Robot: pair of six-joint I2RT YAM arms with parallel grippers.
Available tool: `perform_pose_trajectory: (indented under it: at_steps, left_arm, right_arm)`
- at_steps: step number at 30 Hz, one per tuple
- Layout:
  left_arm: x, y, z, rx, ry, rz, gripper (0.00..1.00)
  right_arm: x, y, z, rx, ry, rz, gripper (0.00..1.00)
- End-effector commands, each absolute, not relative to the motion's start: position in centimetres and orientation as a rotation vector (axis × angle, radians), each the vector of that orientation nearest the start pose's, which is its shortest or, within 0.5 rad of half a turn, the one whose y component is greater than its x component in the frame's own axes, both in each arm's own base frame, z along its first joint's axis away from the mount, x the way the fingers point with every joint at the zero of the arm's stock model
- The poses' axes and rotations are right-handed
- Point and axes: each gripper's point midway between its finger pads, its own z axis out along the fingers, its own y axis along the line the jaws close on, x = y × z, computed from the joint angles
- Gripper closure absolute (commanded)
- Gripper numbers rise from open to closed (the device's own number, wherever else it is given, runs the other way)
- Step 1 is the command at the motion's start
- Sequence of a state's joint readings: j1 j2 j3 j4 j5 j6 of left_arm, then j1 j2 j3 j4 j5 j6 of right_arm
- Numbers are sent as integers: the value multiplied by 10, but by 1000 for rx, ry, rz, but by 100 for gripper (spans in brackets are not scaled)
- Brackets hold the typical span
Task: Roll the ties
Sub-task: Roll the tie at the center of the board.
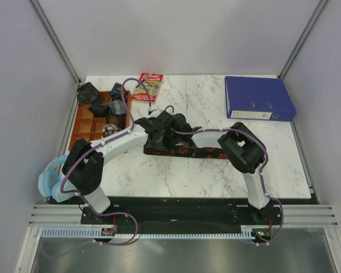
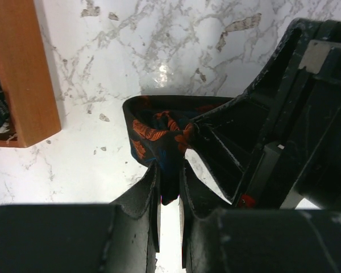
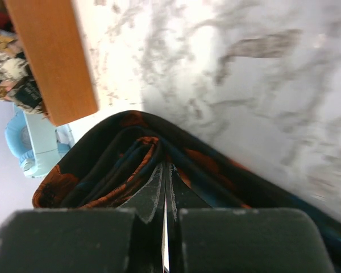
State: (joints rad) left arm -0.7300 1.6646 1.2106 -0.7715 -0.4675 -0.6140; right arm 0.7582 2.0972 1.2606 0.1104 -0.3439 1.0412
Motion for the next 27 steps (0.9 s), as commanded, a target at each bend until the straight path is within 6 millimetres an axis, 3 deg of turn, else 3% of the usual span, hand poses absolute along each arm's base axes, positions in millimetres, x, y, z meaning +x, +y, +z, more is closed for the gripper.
perform_pose_trajectory:
  at_steps: [1,11,16,22,27]
  left_arm:
    - [298,-205,79,13,2576,168,96]
    - [290,-209,57,60,2591,252,97]
    - [291,-193,57,85,2553,398,97]
    - [291,-183,59,137,2502,580,98]
    - [290,-189,55,188,2513,647,96]
  right_arm:
    - [317,415,59,128,2539,1252,100]
    - [308,368,75,205,2515,1222,100]
    - [303,348,90,234,2485,1221,100]
    - [298,324,89,285,2480,1189,100]
    - [298,305,87,325,2484,1163,100]
